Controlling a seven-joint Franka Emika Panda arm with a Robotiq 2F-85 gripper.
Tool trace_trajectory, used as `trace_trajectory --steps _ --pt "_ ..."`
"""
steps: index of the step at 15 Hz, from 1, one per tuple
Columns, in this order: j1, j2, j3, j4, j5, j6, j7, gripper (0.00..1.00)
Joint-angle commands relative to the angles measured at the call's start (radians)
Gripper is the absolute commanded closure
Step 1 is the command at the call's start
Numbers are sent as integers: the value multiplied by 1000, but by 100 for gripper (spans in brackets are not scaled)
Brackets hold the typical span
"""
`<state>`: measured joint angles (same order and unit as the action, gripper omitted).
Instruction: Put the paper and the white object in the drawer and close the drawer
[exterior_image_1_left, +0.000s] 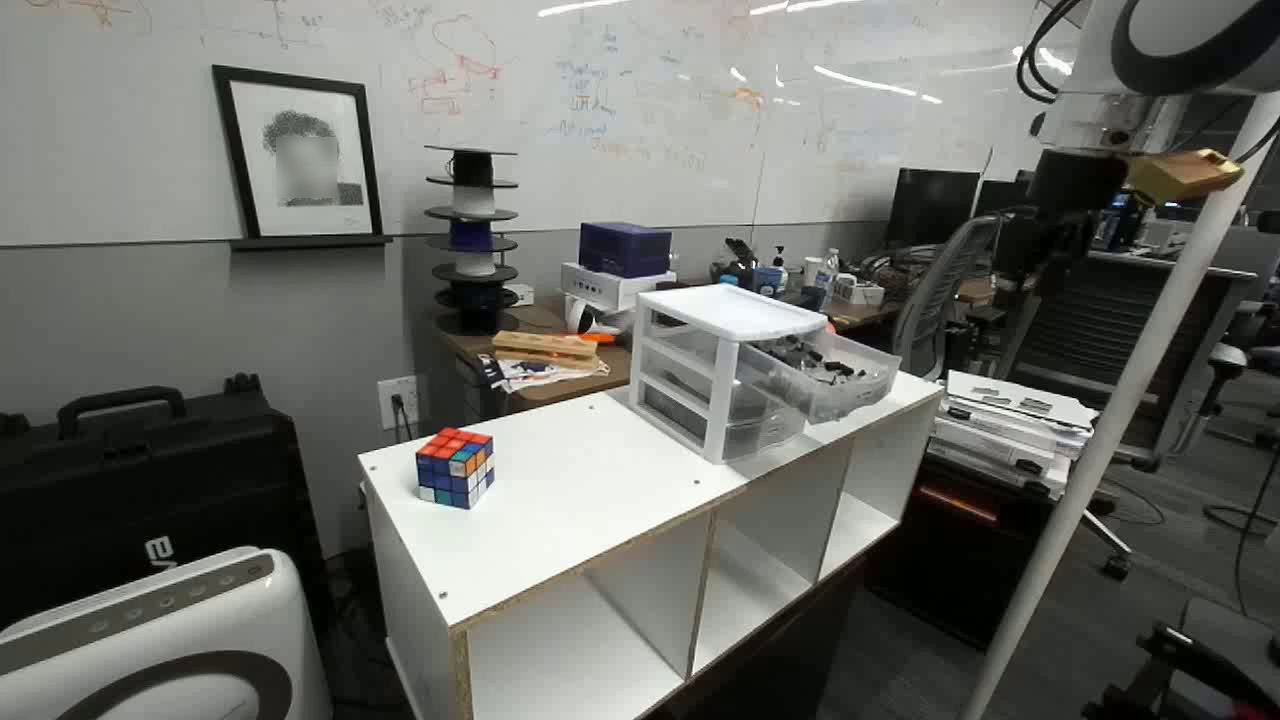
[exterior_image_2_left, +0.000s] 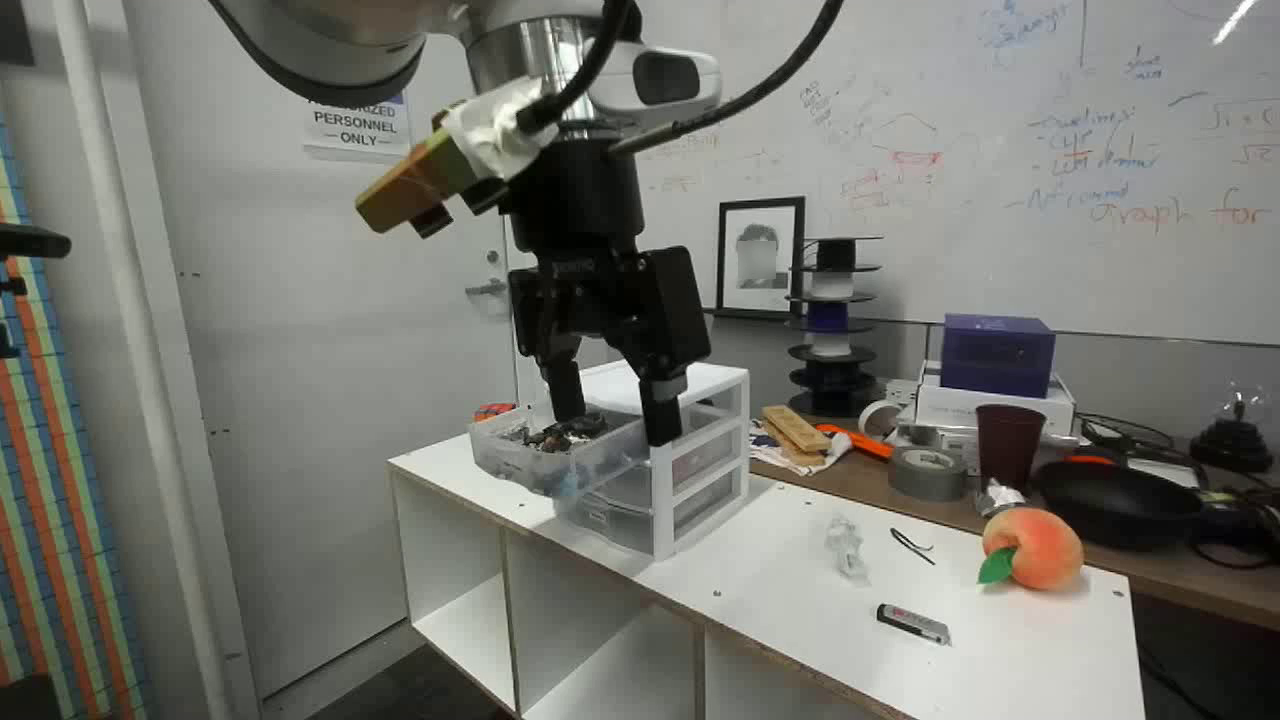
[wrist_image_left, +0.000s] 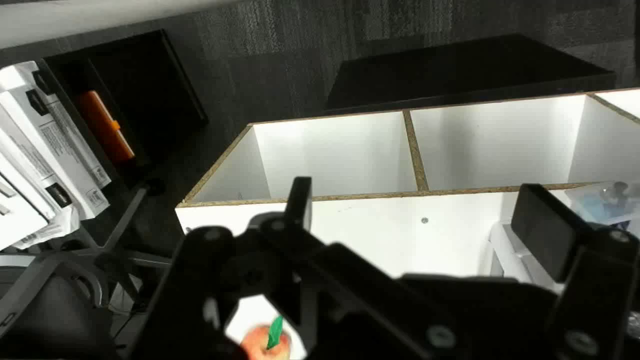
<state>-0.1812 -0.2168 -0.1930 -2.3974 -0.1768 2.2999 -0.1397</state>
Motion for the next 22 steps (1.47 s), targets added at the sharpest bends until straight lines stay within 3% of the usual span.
trace_trajectory --steps 1,22 --pt "-2 0 2 5 1 -1 -1 0" --pt "-8 6 1 43 -12 -7 2 0"
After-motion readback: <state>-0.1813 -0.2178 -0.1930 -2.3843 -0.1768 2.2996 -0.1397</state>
